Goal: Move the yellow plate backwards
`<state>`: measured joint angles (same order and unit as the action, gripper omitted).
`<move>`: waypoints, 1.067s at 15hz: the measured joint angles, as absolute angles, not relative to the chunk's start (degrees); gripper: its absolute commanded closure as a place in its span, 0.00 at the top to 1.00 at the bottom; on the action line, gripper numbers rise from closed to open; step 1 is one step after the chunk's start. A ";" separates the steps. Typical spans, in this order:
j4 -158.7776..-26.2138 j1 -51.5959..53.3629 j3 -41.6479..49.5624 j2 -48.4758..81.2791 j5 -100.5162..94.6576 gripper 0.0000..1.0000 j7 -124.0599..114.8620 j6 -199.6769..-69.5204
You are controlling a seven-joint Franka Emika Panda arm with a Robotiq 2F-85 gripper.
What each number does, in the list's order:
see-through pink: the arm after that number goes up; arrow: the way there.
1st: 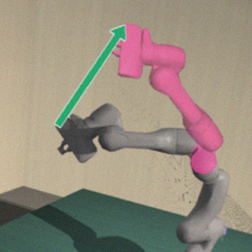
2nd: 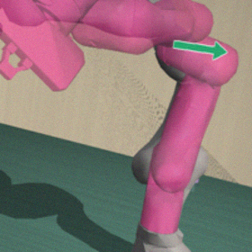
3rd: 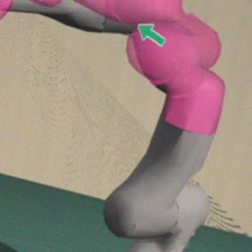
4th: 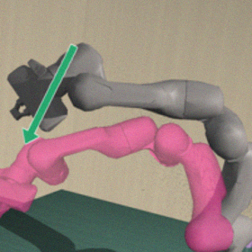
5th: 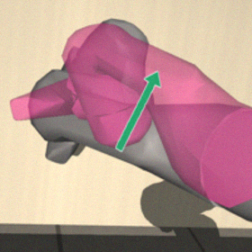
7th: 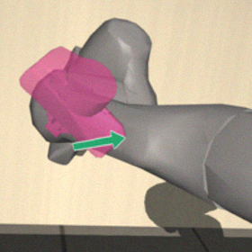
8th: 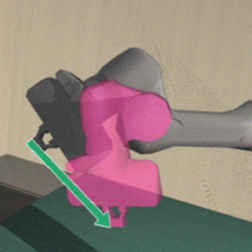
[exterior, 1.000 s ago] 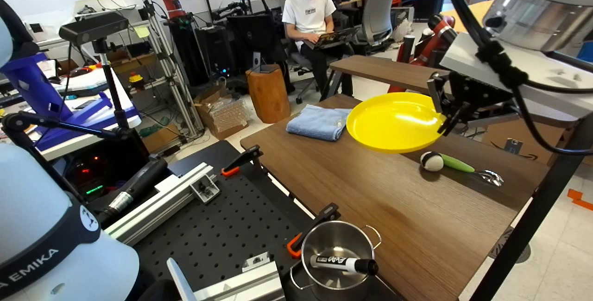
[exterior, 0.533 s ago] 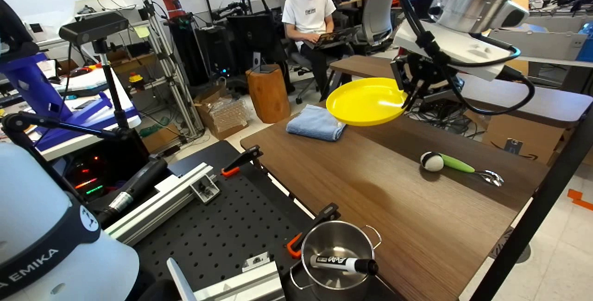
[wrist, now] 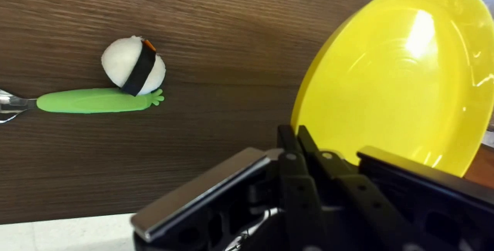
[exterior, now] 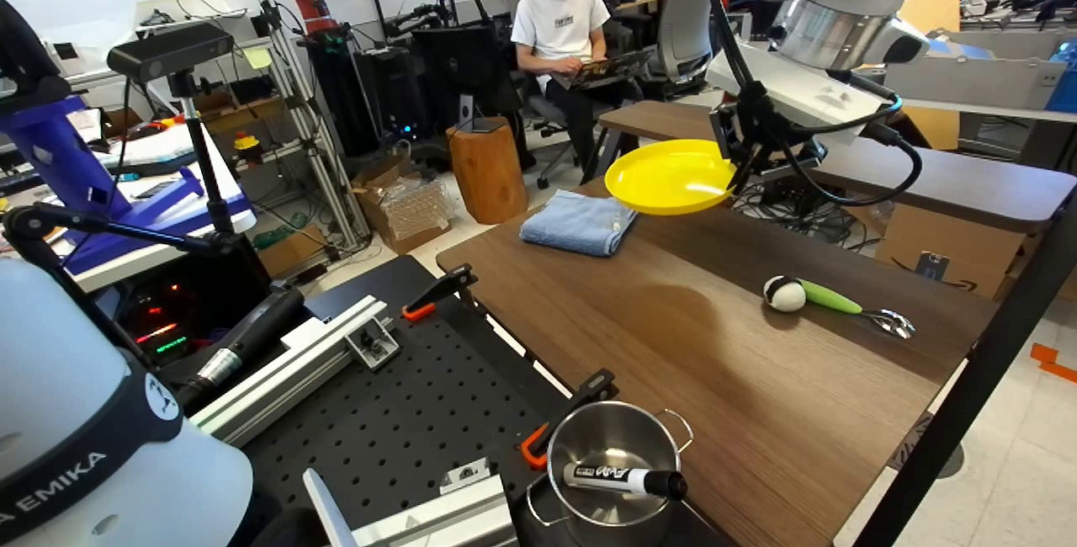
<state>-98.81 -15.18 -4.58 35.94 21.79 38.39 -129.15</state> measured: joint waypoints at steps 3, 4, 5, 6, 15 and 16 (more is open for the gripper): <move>-94.79 -15.05 -4.57 40.15 21.67 0.01 36.16 -129.28; -93.49 -15.03 -4.57 41.53 21.61 0.01 35.47 -129.31; -92.23 -15.01 -4.57 42.86 21.53 0.01 34.84 -129.35; -90.95 -14.94 -4.57 44.22 21.42 0.01 34.08 -129.37; -80.91 -13.83 -4.56 53.75 15.13 0.01 25.81 -129.53; -79.97 -13.75 -4.54 54.54 14.37 0.01 25.04 -129.53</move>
<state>-79.97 -13.75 -4.54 54.54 14.37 25.04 -129.53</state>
